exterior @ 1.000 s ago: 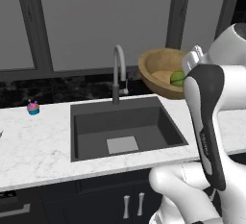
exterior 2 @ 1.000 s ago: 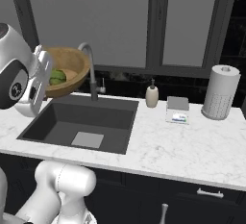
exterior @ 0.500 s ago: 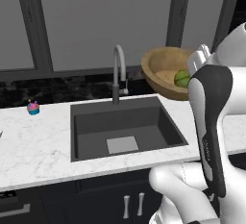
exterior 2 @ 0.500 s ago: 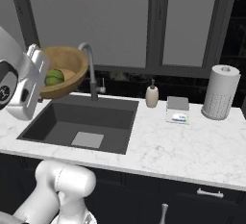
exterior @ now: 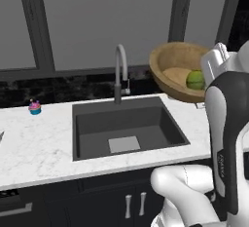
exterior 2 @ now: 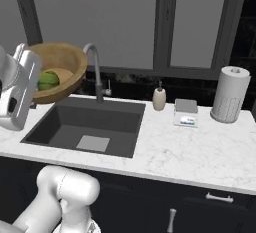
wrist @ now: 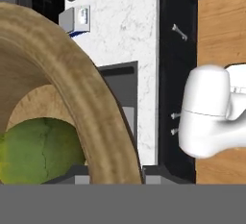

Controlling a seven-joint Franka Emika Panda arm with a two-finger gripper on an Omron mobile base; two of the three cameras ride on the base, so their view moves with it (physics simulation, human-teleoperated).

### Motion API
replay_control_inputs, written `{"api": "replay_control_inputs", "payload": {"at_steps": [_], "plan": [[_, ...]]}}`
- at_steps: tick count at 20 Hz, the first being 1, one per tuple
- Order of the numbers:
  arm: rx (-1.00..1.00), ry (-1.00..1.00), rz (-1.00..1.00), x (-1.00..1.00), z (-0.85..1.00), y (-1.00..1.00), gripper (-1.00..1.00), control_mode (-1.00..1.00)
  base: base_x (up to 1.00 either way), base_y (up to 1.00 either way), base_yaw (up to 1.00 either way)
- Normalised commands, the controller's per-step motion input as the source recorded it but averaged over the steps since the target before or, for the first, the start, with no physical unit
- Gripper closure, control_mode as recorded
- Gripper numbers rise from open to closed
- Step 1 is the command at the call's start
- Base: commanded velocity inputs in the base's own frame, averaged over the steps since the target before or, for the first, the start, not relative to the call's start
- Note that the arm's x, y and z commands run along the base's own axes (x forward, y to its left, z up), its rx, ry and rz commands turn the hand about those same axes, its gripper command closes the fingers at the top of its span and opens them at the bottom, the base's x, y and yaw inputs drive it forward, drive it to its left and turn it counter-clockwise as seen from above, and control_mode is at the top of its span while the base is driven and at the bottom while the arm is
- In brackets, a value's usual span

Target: Pick the lime from the sink and place it in the bowl. Then pick the bowl and place it in the microwave. Then close the microwave door and press the start button.

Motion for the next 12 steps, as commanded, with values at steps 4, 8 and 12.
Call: {"api": "replay_control_inputs", "payload": {"at_steps": [4, 8, 12], "plan": [[0.00, 0.00, 0.00, 0.00, 0.00, 0.00, 1.00, 1.00, 0.02, 0.64, 0.40], [0.00, 0.00, 0.00, 0.00, 0.00, 0.00, 1.00, 1.00, -0.19, 0.37, 0.76], [0.00, 0.00, 0.00, 0.00, 0.00, 0.00, 1.00, 1.00, -0.20, 0.24, 0.86]]}}
